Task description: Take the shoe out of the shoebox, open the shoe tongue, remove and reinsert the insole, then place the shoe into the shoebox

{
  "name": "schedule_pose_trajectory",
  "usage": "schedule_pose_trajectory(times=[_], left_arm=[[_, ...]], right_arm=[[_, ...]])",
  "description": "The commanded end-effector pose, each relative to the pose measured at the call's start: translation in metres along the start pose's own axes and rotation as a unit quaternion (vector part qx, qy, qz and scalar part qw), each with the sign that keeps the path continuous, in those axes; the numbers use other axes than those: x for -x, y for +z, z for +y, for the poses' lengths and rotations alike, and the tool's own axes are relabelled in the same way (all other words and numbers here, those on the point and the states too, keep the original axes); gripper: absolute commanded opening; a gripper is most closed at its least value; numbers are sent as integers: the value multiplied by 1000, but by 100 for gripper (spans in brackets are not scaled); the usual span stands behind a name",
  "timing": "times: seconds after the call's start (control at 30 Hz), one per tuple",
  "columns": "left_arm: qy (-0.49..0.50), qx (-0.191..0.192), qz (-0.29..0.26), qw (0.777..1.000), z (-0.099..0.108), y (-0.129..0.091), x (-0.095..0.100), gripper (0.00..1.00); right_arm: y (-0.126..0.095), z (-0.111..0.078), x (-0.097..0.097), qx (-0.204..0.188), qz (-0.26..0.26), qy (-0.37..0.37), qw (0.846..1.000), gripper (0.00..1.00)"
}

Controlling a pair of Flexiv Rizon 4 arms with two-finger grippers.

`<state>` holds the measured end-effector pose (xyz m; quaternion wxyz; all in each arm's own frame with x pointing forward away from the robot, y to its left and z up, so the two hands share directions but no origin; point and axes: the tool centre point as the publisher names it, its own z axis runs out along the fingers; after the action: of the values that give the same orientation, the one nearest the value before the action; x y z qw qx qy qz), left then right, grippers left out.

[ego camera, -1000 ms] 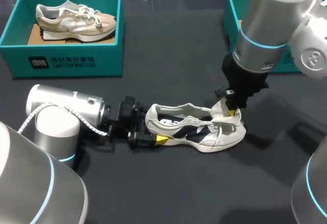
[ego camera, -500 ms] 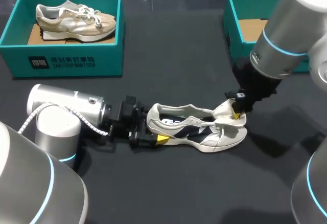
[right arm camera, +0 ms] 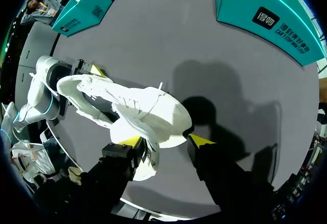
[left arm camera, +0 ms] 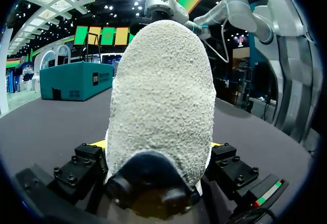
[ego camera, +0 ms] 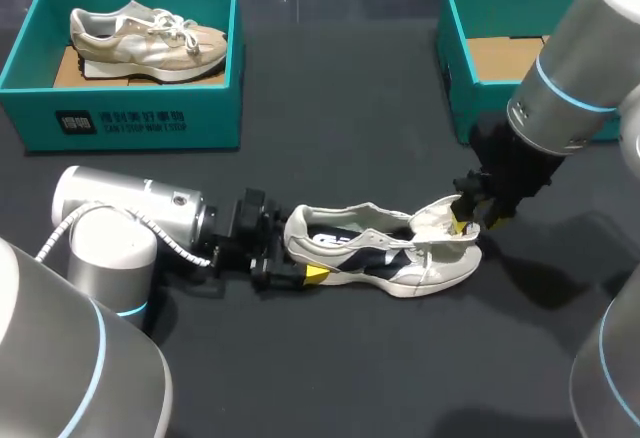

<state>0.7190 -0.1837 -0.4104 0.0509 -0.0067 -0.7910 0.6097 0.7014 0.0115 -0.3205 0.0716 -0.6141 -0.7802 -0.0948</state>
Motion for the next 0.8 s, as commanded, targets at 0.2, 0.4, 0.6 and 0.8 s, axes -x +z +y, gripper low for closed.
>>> schedule_pose_trajectory(times=[0.2,0.4,0.6,0.8], left_arm=[[0,0,-1,1000,2,-1,1,0],[0,0,-1,1000,2,-1,1,0],[0,0,-1,1000,2,-1,1,0],[0,0,-1,1000,2,-1,1,0]], right_arm=[[4,-11,26,14,-15,1,1000,100],[18,-13,38,11,-18,9,1000,100],[1,-16,33,19,-42,16,999,100],[-48,-9,3,33,-86,-21,996,100]])
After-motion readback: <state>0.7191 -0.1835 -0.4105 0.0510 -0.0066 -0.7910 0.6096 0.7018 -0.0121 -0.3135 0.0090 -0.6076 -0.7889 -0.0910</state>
